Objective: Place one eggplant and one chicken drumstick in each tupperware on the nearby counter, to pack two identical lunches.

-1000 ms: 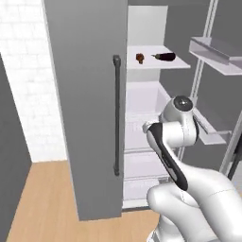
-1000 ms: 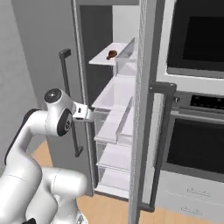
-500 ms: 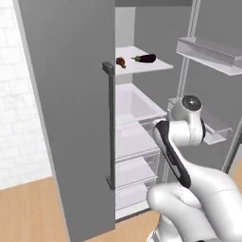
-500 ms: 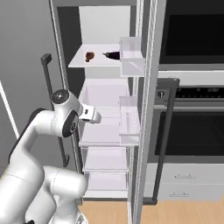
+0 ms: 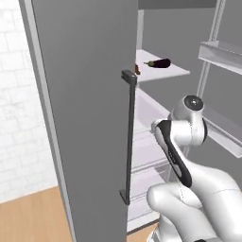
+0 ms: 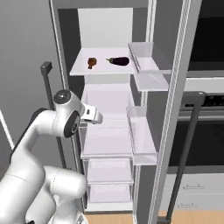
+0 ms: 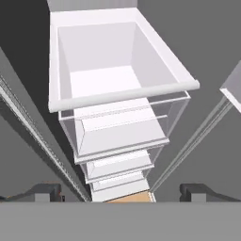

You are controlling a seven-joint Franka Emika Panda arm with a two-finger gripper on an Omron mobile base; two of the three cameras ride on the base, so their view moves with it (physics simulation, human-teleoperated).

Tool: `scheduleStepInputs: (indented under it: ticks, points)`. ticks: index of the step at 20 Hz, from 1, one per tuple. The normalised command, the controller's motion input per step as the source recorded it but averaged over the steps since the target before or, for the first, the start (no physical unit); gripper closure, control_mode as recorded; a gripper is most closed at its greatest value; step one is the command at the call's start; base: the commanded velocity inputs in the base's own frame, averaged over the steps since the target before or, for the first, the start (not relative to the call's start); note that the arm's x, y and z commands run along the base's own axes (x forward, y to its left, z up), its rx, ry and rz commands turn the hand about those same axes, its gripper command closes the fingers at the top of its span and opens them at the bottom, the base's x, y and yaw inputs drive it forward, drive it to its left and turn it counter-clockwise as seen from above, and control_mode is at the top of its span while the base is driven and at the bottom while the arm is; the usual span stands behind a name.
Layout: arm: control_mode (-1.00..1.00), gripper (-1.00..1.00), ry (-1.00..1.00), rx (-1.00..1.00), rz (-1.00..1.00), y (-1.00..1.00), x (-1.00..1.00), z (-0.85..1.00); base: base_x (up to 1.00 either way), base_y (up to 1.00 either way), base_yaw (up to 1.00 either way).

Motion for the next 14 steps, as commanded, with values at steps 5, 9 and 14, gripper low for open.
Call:
scheduleStepInputs:
  ticks: [5, 9, 14]
  points:
    - [1.00, -1.00, 0.00, 0.00, 0.00, 0.00, 0.00, 0.00, 0.55, -0.26, 0.00]
    - [1.00, -1.00, 0.00, 0.00, 0.00, 0.00, 0.00, 0.00, 0.24, -0.34, 0.00]
    - [1.00, -1.00, 0.00, 0.00, 0.00, 0.00, 0.00, 0.00, 0.23, -0.26, 0.00]
